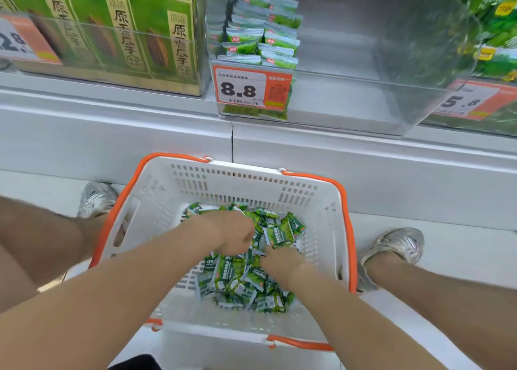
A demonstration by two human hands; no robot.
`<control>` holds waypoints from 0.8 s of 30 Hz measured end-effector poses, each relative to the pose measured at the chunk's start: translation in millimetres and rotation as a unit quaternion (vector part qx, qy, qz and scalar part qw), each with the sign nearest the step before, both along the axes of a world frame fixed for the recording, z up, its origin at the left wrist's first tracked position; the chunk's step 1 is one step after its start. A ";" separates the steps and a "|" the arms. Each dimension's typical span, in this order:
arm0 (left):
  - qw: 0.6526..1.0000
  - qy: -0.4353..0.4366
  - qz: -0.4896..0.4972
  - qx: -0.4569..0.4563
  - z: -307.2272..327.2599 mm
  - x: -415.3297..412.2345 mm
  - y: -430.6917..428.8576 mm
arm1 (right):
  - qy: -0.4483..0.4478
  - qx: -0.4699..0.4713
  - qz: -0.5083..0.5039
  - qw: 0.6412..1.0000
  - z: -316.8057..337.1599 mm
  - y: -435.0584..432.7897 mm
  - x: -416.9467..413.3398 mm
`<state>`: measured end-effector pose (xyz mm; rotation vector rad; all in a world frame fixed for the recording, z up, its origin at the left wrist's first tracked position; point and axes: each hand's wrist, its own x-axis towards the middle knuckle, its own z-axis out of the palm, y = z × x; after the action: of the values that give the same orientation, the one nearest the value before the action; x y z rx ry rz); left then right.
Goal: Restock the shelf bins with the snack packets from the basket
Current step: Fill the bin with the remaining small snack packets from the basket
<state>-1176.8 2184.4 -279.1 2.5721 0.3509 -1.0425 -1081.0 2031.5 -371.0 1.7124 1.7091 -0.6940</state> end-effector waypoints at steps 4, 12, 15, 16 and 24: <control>0.999 -0.016 0.025 -0.024 6.7 2.7 0.6 | -0.001 0.001 0.028 1.000 0.5 5.3 4.3; 0.997 -0.056 0.050 -0.027 7.4 1.0 8.3 | 0.122 0.028 -0.259 0.958 9.6 11.9 47.0; 0.994 -0.070 0.070 -0.044 10.7 0.1 8.3 | 0.209 0.142 -0.331 0.909 31.2 23.6 61.7; 0.990 -0.082 0.098 -0.061 13.8 -0.1 8.5 | 0.239 0.181 -0.348 0.888 45.5 29.7 62.7; 0.786 -0.343 0.451 -0.249 52.0 1.2 24.8 | 0.424 0.343 -0.401 0.736 153.0 63.6 53.1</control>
<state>-1175.6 2209.2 -227.1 1.7366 0.8343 0.1603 -1027.9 2095.1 -218.0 3.0788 1.8424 -1.5582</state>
